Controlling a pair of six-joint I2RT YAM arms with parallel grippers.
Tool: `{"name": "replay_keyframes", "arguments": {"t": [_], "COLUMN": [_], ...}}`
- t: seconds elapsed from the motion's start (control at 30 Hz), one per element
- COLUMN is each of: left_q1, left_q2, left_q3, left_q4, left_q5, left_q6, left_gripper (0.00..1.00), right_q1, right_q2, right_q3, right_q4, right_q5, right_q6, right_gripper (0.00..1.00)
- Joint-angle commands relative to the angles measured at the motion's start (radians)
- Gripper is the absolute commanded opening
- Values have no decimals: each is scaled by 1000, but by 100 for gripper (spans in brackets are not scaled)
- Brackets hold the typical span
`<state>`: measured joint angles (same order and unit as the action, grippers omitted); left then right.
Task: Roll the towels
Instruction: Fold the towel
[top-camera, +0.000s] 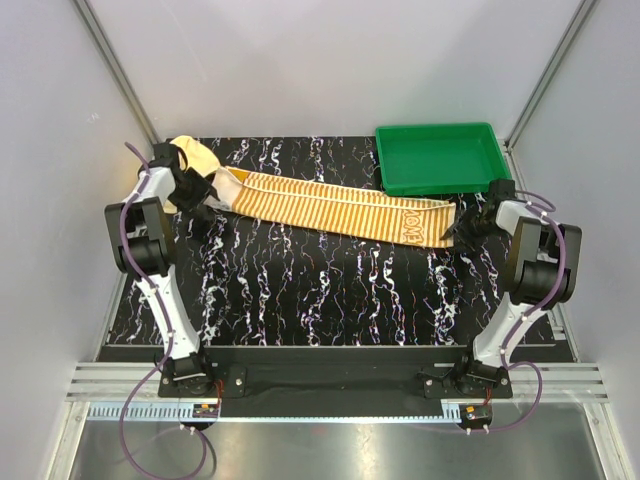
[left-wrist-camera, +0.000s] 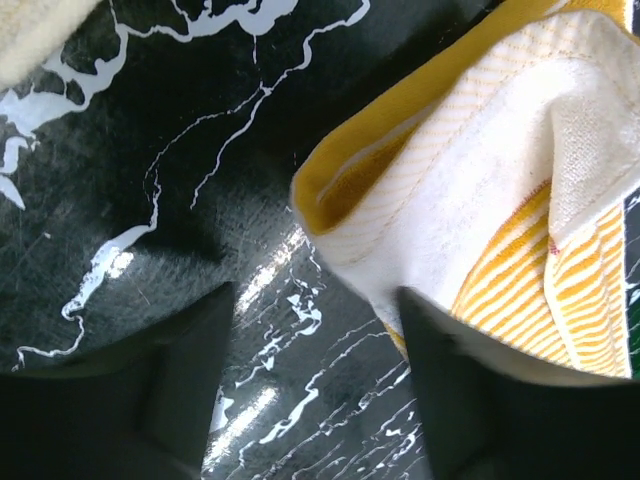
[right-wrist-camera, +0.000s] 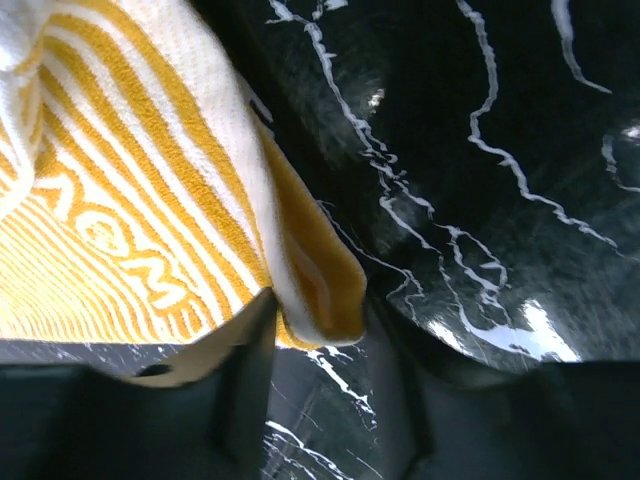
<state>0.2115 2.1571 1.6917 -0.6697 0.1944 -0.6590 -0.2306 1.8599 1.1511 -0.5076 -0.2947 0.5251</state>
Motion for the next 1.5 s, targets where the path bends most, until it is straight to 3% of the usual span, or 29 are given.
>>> {"name": "replay_keyframes", "arguments": {"t": [0.0, 0.07, 0.13, 0.17, 0.23, 0.43, 0.47, 0.5, 0.53, 0.57, 0.6, 0.67, 0.87, 1.0, 1.1, 1.2, 1.23, 1.3, 1.47], "left_q1": [5, 5, 5, 5, 5, 5, 6, 5, 6, 5, 3, 3, 2, -1, -14, -29, -32, -37, -43], "left_q2": [17, 20, 30, 32, 30, -32, -42, -57, -65, -71, -80, -82, -56, 0, 30, 55, 60, 57, -87], "left_q3": [19, 17, 22, 22, 20, -13, -20, -26, -39, -49, -56, -69, -81, -72, -64, -46, -35, -26, -32], "left_q4": [39, 42, 41, 41, 41, 36, 33, 32, 30, 36, 39, 39, 82, 128, 153, 170, 174, 193, 122], "left_q5": [-3, -3, 3, 7, 8, -16, -19, -24, -33, -32, -35, -50, -64, -33, -32, -35, -32, -18, -32], "left_q6": [9, 9, 10, 10, 13, 30, 32, 35, 35, 35, 35, 35, 9, -30, -42, -47, -48, -42, -25], "left_gripper": [56, 43, 24, 20, 10, 0, 5, 18, 36, 63, 70, 80, 82, 75, 60, 35, 18, 0, 0], "right_q1": [7, 7, 7, 8, 8, 7, 7, 7, 7, 7, 7, 7, 7, 7, 7, 8, 7, 7, 7], "right_q2": [28, 33, 36, 38, 30, -59, -74, -100, -111, -120, -131, -136, -128, -107, -91, -80, -79, -82, -134], "right_q3": [-1, -1, -1, -1, -2, -10, -11, -8, -8, -8, -8, -11, -27, -27, -27, -27, -25, -22, 28], "right_q4": [35, 40, 44, 44, 43, 3, -3, -8, -20, -25, -31, -34, -26, -17, -11, -6, -6, -11, -63], "right_q5": [-17, -20, -20, -23, -27, -27, -24, -21, -21, -20, -20, -23, -30, -31, -37, -40, -40, -43, -43], "right_q6": [-5, -7, -10, -10, -11, -19, -20, -20, -23, -23, -25, -28, -34, -42, -45, -48, -50, -50, -53], "right_gripper": [41, 28, 12, 0, 0, 0, 0, 0, 0, 0, 0, 0, 0, 0, 0, 0, 0, 0, 0]}}
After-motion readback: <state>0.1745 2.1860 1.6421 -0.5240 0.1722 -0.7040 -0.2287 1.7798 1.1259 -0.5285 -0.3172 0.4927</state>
